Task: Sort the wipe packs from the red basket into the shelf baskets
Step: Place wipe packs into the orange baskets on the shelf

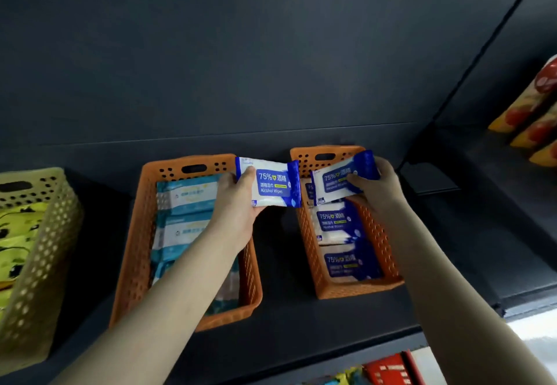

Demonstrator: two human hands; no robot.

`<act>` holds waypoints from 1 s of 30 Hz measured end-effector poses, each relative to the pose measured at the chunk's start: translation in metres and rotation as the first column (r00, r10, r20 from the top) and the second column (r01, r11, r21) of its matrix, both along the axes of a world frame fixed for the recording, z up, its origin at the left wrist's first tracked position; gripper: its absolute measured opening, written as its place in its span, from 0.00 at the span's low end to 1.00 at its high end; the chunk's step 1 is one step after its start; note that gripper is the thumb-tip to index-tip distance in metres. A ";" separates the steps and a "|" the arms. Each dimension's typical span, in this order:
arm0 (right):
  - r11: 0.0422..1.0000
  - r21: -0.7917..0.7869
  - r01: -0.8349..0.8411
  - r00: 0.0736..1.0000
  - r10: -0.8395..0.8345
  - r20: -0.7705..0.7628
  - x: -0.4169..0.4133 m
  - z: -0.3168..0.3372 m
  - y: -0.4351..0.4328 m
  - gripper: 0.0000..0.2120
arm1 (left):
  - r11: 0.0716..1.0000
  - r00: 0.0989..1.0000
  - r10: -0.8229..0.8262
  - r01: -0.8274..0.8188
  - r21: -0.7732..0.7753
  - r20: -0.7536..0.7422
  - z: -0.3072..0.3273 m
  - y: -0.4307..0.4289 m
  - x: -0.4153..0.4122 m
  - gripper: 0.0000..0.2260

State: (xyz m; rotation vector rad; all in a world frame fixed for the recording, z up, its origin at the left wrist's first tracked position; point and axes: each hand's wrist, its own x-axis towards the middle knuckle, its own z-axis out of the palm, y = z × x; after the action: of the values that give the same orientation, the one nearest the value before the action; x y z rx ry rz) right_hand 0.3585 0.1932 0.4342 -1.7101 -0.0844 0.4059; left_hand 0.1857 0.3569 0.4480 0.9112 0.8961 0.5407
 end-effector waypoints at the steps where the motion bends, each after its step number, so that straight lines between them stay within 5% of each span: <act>1: 0.999 -0.030 -0.017 1.000 0.017 -0.017 0.005 -0.005 0.007 0.26 | 1.000 1.000 0.000 0.001 0.004 -0.006 -0.001 0.002 0.005 0.12; 5: 0.992 -0.124 -0.026 0.999 0.020 -0.050 0.012 -0.027 0.023 0.22 | 0.999 0.999 -0.004 0.005 0.040 -0.033 -0.007 0.008 0.018 0.13; 9: 0.864 -0.504 -0.008 0.949 0.166 0.269 0.008 -0.043 0.024 0.30 | 0.998 0.999 -0.022 0.024 0.056 -0.044 -0.012 0.012 0.020 0.14; 16: 0.808 -0.588 0.038 0.860 0.273 0.431 0.008 -0.033 0.026 0.20 | 0.999 0.997 0.028 -0.029 0.022 0.070 -0.010 0.009 0.015 0.14; 18: 0.871 -0.483 -0.085 0.901 0.274 0.336 0.006 -0.018 0.023 0.19 | 1.000 0.995 0.010 -0.010 0.004 0.100 -0.008 0.008 0.015 0.12; 20: 0.922 -0.140 -0.361 0.930 0.368 0.027 -0.004 -0.001 0.019 0.26 | 0.999 0.993 -0.029 0.032 -0.023 0.115 -0.005 0.004 0.018 0.09; 23: 0.865 0.153 -0.478 0.843 0.501 -0.197 -0.020 0.012 0.012 0.32 | 0.990 0.980 -0.135 0.139 -0.017 0.150 -0.003 -0.010 0.022 0.06; 28: 0.918 0.081 -0.389 0.918 0.393 -0.049 -0.022 0.021 -0.021 0.22 | 0.944 0.964 -0.264 0.253 0.214 0.023 -0.012 -0.028 0.023 0.07; 30: 0.933 -0.046 -0.356 0.934 0.357 0.015 -0.019 0.025 -0.047 0.17 | 0.925 0.945 -0.318 0.326 0.196 -0.072 -0.018 -0.032 0.022 0.17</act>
State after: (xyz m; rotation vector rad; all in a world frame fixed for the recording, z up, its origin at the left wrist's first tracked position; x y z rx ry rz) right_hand 0.3395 0.1459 0.4592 -1.7437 -0.4116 0.6607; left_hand 0.2080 0.3250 0.4299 1.2350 0.7127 0.3341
